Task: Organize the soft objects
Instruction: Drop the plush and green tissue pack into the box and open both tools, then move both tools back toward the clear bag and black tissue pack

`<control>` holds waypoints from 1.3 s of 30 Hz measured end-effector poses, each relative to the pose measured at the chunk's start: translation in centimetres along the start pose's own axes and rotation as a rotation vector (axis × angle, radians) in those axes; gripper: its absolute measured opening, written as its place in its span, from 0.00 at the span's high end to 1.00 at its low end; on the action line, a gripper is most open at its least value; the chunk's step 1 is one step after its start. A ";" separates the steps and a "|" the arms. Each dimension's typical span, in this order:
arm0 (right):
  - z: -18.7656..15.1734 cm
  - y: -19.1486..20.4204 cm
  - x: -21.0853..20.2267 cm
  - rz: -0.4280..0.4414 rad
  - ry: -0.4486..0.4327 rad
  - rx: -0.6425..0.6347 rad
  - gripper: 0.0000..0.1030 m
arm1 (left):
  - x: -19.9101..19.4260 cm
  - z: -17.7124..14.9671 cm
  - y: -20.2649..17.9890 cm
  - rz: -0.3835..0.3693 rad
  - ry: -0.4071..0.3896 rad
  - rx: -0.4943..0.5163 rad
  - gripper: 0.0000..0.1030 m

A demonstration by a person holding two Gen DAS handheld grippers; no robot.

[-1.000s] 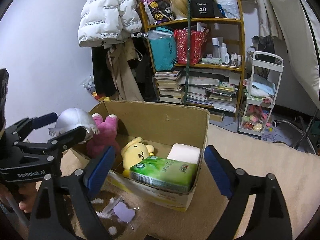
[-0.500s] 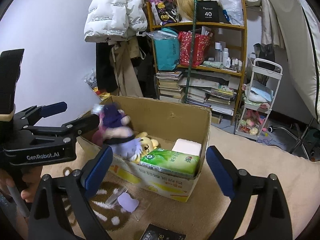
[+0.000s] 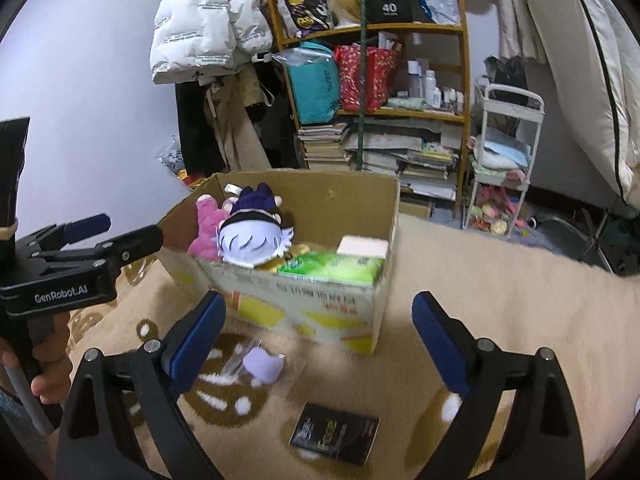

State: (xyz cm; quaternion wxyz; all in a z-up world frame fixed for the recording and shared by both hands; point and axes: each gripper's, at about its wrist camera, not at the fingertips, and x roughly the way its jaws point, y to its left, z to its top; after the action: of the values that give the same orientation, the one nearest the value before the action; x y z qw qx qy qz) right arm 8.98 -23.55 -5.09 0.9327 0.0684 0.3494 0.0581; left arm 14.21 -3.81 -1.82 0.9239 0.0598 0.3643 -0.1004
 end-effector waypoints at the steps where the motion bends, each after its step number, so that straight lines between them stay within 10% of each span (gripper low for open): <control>1: -0.3 0.0 -0.2 -0.001 0.011 0.010 0.04 | -0.2 -0.3 0.1 -0.002 0.014 -0.004 0.05; 18: -3.9 0.9 -2.1 -0.069 0.118 0.015 0.04 | -3.7 -5.0 -0.2 -0.024 0.105 -0.023 0.05; 39: -5.1 -0.8 0.8 -0.089 0.214 0.102 0.04 | 1.5 -5.4 -1.6 -0.072 0.206 -0.004 0.05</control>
State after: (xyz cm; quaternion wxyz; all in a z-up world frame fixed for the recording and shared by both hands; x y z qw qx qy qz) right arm 6.29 -23.79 -9.59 0.8869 0.0937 0.4524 0.0058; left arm 11.35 -4.62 -6.84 0.8776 0.0551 0.4593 -0.1261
